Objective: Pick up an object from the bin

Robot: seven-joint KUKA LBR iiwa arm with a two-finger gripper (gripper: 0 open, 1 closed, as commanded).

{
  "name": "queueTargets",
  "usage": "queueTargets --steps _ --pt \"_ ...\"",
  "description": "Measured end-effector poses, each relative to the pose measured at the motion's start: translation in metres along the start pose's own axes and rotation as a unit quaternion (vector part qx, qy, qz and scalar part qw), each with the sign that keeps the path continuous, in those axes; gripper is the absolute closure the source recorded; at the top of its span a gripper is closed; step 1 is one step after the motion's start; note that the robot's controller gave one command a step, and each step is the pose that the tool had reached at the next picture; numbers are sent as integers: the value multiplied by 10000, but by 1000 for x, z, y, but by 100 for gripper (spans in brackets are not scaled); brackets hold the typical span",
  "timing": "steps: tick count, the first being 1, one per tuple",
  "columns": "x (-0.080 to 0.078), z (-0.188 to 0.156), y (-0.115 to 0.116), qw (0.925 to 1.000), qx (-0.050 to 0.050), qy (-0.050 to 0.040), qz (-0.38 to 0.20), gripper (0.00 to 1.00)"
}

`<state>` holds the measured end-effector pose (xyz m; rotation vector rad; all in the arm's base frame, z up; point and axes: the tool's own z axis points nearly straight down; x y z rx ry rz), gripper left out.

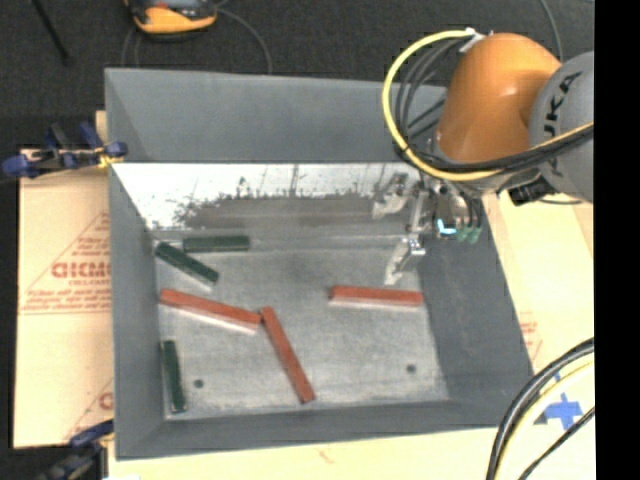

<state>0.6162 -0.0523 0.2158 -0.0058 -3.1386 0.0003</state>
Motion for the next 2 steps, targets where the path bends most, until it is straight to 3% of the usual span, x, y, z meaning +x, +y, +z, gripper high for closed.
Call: queueTargets --steps 1,2 --pt "-1 -5 0 10000 6 -39 -4 0" --pt "1 41 -2 9999 13 -75 -125 0"
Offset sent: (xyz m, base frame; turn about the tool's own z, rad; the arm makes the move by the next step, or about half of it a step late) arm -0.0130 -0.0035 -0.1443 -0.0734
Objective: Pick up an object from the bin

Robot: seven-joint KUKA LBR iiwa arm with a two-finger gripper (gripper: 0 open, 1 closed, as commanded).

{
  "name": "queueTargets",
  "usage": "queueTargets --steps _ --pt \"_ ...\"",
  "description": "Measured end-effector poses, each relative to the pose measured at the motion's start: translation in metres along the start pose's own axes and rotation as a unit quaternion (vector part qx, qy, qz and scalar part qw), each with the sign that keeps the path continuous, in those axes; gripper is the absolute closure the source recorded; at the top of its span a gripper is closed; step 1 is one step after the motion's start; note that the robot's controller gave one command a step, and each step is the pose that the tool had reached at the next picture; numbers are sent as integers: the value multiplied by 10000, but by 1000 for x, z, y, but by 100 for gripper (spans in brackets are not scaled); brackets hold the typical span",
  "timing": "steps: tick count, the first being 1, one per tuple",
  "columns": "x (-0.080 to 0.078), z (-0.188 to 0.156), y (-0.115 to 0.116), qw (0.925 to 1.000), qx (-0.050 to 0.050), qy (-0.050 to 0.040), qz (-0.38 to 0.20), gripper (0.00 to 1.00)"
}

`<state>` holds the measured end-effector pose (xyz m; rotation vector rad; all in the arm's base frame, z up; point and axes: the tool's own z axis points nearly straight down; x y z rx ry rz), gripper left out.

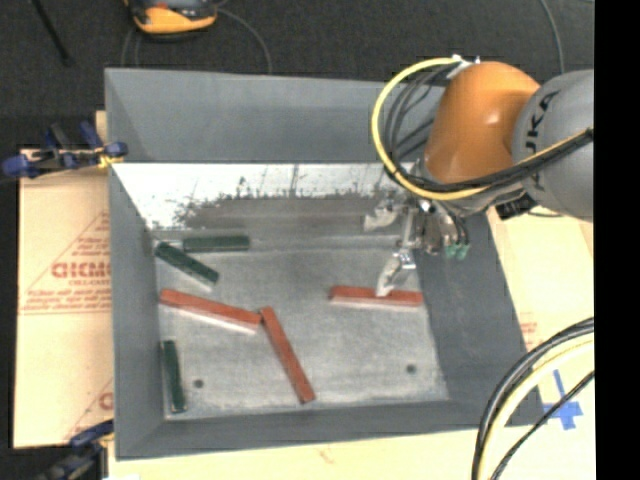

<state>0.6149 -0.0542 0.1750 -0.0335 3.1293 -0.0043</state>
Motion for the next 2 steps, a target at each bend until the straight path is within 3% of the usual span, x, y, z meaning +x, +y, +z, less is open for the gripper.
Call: queueTargets --steps 1,2 --pt "20 94 7 10000 -6 70 -57 100" --pt "20 94 7 10000 -5 68 -61 100"
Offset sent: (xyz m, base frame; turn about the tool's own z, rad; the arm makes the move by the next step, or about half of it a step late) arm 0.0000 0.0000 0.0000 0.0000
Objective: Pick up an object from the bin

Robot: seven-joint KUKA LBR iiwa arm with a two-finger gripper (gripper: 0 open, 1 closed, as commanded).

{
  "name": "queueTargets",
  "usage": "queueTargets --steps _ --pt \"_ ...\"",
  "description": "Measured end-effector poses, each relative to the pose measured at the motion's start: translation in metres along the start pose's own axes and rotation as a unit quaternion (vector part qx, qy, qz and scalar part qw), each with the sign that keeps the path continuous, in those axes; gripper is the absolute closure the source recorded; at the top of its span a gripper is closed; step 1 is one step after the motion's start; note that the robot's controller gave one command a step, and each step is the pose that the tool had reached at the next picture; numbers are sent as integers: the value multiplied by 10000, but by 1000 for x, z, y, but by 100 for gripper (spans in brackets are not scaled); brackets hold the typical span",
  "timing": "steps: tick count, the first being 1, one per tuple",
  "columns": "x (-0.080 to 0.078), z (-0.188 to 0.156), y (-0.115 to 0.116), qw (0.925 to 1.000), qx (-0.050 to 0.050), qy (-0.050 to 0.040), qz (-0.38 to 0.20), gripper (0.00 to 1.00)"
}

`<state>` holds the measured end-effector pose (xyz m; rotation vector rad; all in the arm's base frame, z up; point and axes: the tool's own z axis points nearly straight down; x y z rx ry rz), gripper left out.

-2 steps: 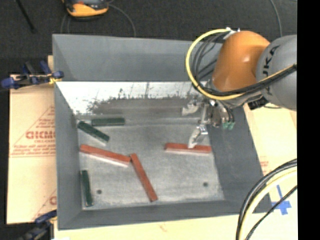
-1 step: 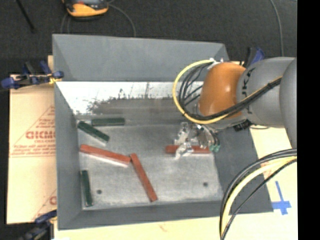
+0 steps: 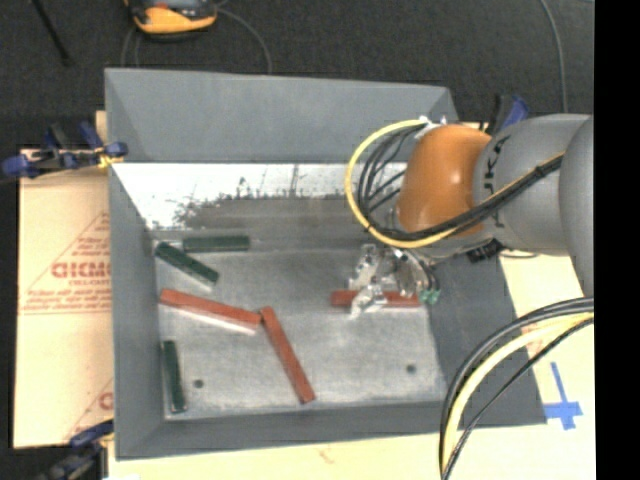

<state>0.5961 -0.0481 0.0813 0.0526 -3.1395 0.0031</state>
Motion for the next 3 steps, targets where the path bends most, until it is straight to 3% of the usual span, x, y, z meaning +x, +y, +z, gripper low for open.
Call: queueTargets --steps 1,2,3 --pt "2 -43 -4 10000 1 2 -23 100" --pt "6 -192 -24 9997 3 -33 -234 100" --pt "6 -192 -24 9997 2 -30 -233 0"
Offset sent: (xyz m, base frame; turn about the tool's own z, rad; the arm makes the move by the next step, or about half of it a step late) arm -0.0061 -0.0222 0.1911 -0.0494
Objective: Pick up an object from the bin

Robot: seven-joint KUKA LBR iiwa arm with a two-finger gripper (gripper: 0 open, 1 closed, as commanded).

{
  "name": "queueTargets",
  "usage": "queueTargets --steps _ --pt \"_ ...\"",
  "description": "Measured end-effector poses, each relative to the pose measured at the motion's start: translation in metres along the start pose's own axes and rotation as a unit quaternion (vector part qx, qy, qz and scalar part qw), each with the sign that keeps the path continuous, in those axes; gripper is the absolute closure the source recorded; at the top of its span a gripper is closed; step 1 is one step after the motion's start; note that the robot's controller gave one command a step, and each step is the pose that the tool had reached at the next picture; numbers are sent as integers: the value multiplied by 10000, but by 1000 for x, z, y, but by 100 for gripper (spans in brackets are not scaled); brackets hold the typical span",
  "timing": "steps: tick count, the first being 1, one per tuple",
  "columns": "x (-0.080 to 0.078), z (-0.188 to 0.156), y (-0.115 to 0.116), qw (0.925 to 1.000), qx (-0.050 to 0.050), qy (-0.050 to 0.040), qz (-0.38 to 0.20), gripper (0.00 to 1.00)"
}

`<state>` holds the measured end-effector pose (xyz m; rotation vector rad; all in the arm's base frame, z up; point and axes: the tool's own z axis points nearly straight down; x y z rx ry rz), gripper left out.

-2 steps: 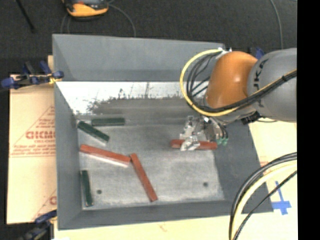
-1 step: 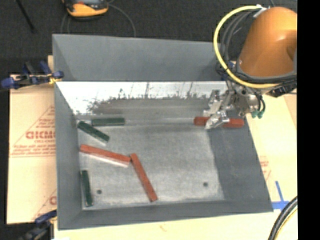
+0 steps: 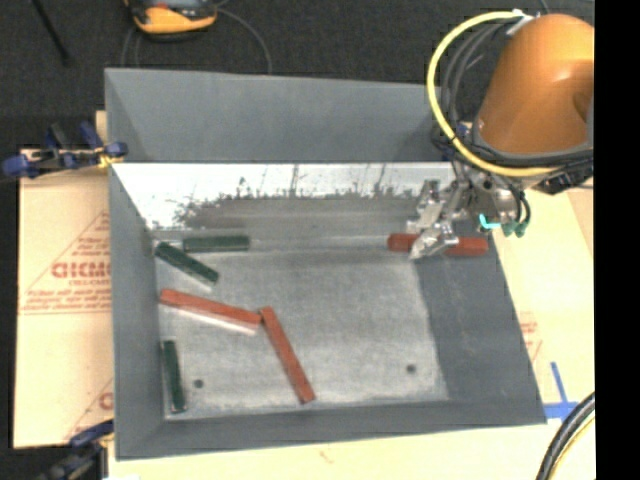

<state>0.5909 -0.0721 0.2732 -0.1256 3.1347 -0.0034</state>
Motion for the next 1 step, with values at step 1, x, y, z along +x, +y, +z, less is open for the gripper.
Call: queueTargets --steps 1 --pt "0 0 0 10000 -2 0 1 100"
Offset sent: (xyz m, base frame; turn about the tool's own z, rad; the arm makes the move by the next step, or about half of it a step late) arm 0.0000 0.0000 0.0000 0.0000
